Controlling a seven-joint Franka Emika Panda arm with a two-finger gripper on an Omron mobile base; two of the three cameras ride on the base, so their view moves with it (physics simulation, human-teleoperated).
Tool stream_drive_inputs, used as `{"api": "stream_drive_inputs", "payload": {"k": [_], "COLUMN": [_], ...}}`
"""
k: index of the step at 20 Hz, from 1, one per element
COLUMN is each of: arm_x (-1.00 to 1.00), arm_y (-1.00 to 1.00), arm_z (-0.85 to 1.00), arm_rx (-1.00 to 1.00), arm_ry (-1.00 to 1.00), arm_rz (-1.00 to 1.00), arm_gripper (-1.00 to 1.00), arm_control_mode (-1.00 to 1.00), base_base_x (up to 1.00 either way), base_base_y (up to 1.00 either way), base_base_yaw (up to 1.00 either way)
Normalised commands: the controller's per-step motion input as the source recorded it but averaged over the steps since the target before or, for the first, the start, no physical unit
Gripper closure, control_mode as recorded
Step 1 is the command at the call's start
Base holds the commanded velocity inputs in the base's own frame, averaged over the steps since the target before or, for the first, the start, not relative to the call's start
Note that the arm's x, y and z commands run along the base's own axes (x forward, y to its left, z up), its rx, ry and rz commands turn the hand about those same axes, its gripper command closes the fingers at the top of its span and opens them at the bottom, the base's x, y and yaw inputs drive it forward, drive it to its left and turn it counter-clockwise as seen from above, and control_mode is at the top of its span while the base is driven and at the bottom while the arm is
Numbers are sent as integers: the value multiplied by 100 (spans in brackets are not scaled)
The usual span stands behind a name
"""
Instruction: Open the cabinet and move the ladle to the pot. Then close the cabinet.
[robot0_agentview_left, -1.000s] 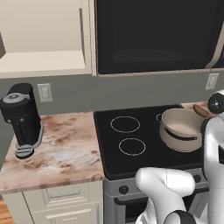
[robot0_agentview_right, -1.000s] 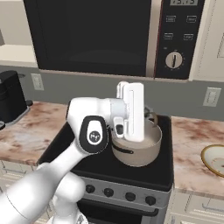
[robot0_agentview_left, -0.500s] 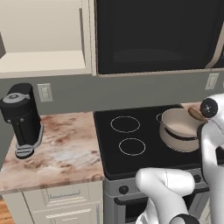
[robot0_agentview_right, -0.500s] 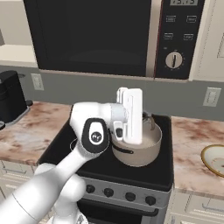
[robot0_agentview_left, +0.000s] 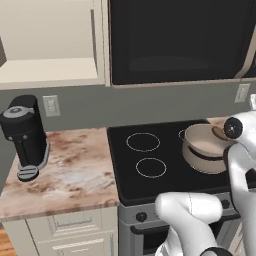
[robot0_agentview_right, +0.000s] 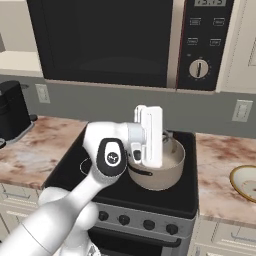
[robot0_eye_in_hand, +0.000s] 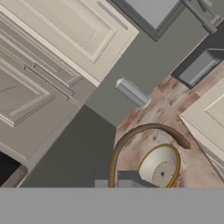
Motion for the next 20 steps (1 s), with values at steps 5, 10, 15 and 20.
{"api": "stream_drive_inputs", "payload": {"k": [5,10,15,20], "arm_x": [15,15,16,14], "arm_y": [0,0,0,0], "arm_z": [-10,-5,-3,-14], "arm_rx": [0,0,0,0], "arm_ry": [4,16,23,15], "arm_rz": [-3,-3,-3,-2], "arm_gripper": [100,100,100,100], "arm_control_mode": [-100,-100,-100,-100], "base_base_x": [0,0,0,0], "base_base_y": [0,0,0,0], "base_base_yaw": [0,0,0,0]}}
